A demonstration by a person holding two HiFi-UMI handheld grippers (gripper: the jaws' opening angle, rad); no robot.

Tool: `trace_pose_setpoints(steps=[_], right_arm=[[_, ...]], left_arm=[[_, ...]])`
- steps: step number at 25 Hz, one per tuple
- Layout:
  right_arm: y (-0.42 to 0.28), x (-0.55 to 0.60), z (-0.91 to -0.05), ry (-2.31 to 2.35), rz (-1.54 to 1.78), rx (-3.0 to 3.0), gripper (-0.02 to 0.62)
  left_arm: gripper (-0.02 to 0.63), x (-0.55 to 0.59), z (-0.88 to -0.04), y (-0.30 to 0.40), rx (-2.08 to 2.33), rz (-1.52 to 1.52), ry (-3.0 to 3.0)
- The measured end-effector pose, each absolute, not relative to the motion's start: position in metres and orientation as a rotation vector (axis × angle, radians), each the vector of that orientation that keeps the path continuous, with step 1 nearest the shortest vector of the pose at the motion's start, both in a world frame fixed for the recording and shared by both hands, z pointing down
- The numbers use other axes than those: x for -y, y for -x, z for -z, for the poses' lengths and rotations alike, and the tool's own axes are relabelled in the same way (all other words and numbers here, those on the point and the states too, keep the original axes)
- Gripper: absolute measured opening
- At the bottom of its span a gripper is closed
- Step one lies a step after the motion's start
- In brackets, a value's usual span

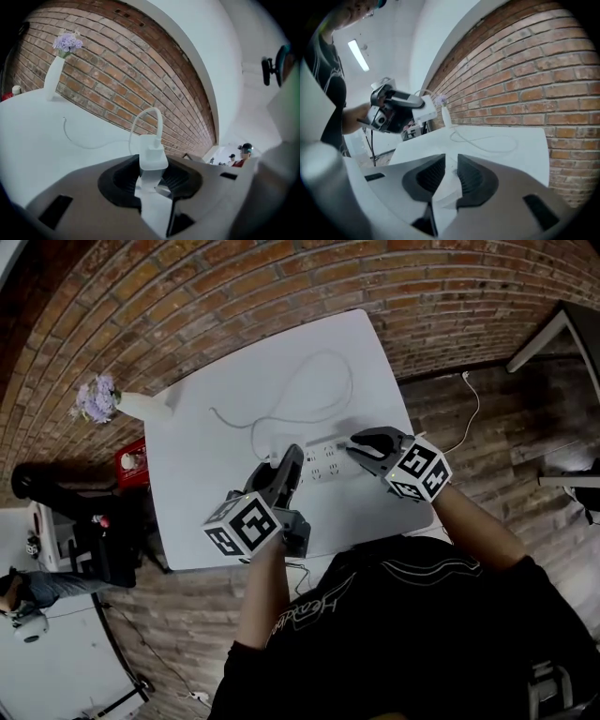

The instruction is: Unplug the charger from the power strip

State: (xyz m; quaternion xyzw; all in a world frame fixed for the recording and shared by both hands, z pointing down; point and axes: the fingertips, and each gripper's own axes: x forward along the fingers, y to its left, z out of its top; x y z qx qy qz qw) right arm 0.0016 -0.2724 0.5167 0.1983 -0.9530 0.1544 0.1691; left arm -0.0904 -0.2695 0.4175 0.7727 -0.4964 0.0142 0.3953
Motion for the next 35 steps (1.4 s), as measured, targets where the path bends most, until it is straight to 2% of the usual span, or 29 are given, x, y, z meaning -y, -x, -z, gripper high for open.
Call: trace_pose_setpoints(steps=[2,10,16,26,35], right_arm=[[-0.012,0.272,-0.496,-0.643,-0.503,2.719,0.021],[-0.016,0.226,-0.395,-0.772,-0.676,2.843,0.006],[0.006,0.168,-0.343,-0.772,-0.622,2.941,0.005],[0.03,0.085,-0.321,-0.844,-0.579,2.966,0.003],[0.046,0.053,-0.319,-0.873,-0.581,2.947,-0.002]], left_arm=[[0.137,0.26,-0.407,0.093,1.233,-0.018,-1.969],[0.137,0.204,-0.361,0.115,1.15,-0.009,-2.04],[0.137,0.154,-0.338,0.135,1.116,-0.041,-2.14],[0.137,0.074,-0.322,0.157,1.04,-0.063,-2.302],[0.137,0.045,-0.314,0.17,1.046,-0.041,-2.382]])
